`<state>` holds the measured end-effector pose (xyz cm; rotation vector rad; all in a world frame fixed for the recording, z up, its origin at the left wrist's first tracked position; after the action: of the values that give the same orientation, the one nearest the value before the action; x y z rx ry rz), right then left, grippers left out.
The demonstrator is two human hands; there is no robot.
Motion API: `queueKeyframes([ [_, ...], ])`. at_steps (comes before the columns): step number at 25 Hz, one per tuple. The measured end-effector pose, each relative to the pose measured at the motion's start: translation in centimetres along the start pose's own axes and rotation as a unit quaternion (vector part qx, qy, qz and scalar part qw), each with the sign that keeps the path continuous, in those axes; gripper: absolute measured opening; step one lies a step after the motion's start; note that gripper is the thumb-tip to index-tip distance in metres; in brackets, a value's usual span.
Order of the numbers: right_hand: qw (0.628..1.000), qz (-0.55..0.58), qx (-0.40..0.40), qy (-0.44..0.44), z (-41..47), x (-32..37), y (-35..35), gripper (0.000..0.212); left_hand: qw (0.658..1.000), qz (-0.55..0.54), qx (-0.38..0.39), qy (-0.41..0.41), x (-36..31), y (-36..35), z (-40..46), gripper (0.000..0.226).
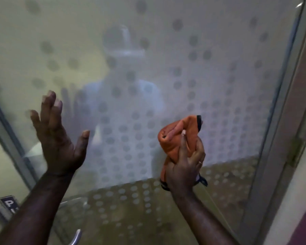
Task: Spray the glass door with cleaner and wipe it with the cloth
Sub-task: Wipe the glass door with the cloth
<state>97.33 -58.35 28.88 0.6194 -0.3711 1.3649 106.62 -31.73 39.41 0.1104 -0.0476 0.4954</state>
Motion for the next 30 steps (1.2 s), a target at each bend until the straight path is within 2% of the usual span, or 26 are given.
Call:
queueKeyframes([
  [2,0.997,0.003,0.000,0.074,2.7,0.6,0.4,0.073,1.000,-0.001,-0.012,0.020,0.1,0.8,-0.4,0.067],
  [4,0.995,0.000,-0.030,0.091,6.3,-0.8,1.3,0.076,1.000,0.003,0.004,0.011,0.7,1.6,-0.8,0.067],
  [5,0.996,0.026,-0.019,0.081,7.9,-2.7,1.0,0.075,1.000,0.001,0.008,0.017,1.2,1.8,-1.0,0.067],
  [7,0.998,0.062,-0.001,0.016,8.6,-6.9,-0.7,0.074,1.000,0.001,0.008,0.028,1.9,2.3,-1.7,0.067],
  [10,0.990,0.031,-0.022,-0.136,3.6,-10.5,-2.3,0.069,0.999,0.007,0.006,0.036,2.8,3.2,-2.6,0.067],
  [13,0.983,0.045,-0.020,-0.179,-1.6,-9.6,-1.5,0.068,1.000,0.006,0.013,0.025,3.6,3.9,-3.1,0.066],
  [16,0.989,0.062,0.067,-0.117,-7.5,-4.7,-2.5,0.069,1.000,-0.004,0.011,0.013,3.9,4.0,-3.5,0.066],
  [18,0.992,0.042,0.117,-0.037,-11.2,0.4,-3.4,0.075,1.000,-0.009,0.005,0.006,3.9,4.0,-3.5,0.065],
  [22,0.980,-0.021,0.131,0.147,-16.3,8.5,-5.1,0.103,1.000,-0.027,0.006,-0.001,4.0,4.0,-3.7,0.062],
  [24,0.977,-0.002,0.138,0.161,-17.6,11.5,-5.1,0.102,0.999,-0.043,0.010,-0.003,4.1,3.9,-3.7,0.064],
  [28,0.982,0.035,0.061,0.176,-13.6,12.1,-4.8,0.098,0.997,-0.075,0.022,-0.007,4.3,4.0,-3.5,0.065],
  [30,0.993,0.039,0.047,0.105,-12.4,9.2,-4.6,0.088,0.996,-0.080,0.031,-0.004,4.1,4.0,-3.5,0.066],
])
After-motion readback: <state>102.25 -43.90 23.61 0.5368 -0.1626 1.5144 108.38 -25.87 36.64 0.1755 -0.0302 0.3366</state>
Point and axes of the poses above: each hand's wrist, its own z-axis towards the middle knuckle, its own y-axis out of the back of the hand, x = y × z, the point moved 6 cm from there along z, towards the middle knuckle, and after that the axes turned 10 degrees about -z, right-handed, at the moved point
